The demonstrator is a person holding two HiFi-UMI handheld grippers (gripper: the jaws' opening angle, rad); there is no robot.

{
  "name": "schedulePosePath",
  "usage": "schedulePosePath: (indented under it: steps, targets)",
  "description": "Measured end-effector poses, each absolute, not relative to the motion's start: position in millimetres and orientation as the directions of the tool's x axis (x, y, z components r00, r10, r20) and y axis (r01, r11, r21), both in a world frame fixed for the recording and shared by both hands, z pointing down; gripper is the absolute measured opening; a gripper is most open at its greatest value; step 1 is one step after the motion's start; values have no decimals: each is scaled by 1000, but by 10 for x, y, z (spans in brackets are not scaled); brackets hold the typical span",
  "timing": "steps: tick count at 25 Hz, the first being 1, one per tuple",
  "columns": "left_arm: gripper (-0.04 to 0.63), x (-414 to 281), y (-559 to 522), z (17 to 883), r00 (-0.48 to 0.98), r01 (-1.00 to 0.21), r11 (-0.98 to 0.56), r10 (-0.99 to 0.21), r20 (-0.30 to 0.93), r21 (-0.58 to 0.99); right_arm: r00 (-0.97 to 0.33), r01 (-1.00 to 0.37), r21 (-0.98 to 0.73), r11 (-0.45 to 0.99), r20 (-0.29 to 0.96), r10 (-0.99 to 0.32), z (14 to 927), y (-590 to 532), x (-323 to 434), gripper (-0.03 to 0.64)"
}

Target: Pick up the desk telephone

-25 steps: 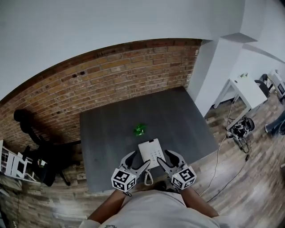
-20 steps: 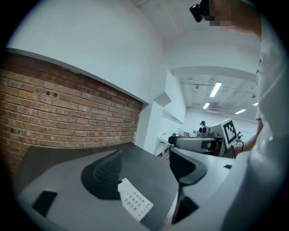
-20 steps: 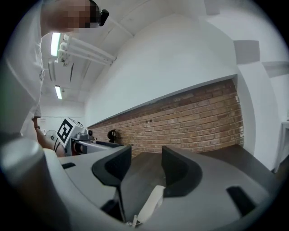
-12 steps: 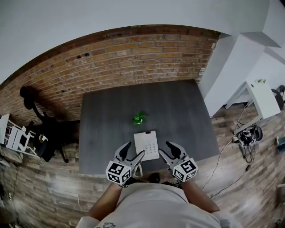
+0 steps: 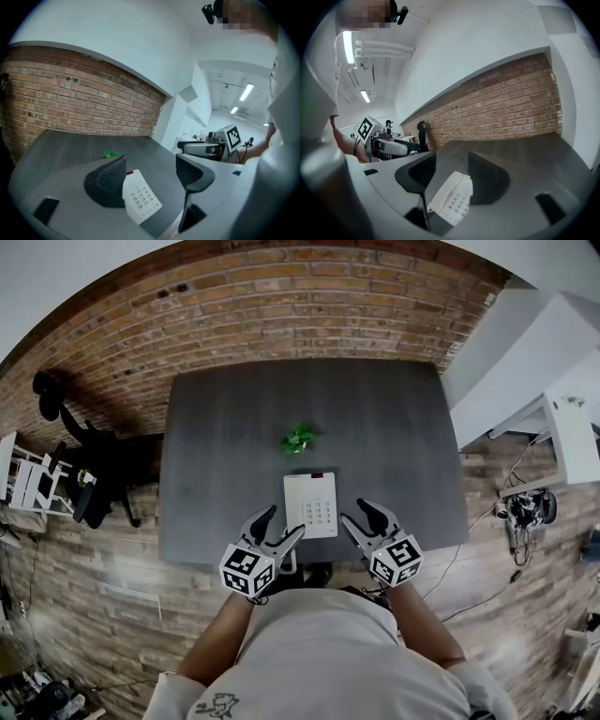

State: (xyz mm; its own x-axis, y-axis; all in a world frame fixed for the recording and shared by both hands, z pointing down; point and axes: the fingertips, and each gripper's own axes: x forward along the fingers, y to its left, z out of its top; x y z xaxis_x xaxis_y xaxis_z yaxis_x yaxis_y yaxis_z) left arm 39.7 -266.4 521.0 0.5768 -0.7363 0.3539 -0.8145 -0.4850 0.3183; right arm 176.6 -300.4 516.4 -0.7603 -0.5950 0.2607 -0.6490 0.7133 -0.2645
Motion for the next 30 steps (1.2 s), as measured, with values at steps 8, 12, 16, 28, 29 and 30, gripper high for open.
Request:
schedulePosePath:
  steps: [8, 12, 16, 28, 29, 30]
  targets:
    - [345, 348, -2834, 5798, 585, -807, -436, -681, 441, 398, -766, -635, -328, 700, 385, -514, 5791, -3098, 1770, 219]
    - [345, 317, -2864, 6136, 595, -799, -404, -639, 488, 445, -769, -626, -376, 683, 444, -460, 6127, -3122, 1756, 219]
    - [347, 332, -2882, 6467, 608, -786, -363, -601, 520, 500, -767, -622, -416, 663, 496, -407, 6457, -3121, 1759, 219]
    - [353, 204, -2985, 7239, 639, -750, -285, -546, 542, 597, -750, -630, -499, 595, 589, -301, 7290, -3144, 1753, 198]
    - [353, 223, -2968, 7291, 655, -736, -290, -532, 536, 612, -749, -631, -511, 584, 596, -288, 7359, -3139, 1761, 196]
    - [353, 246, -2951, 7339, 672, -723, -299, -516, 531, 623, -750, -628, -523, 575, 603, -271, 7427, -3130, 1761, 195]
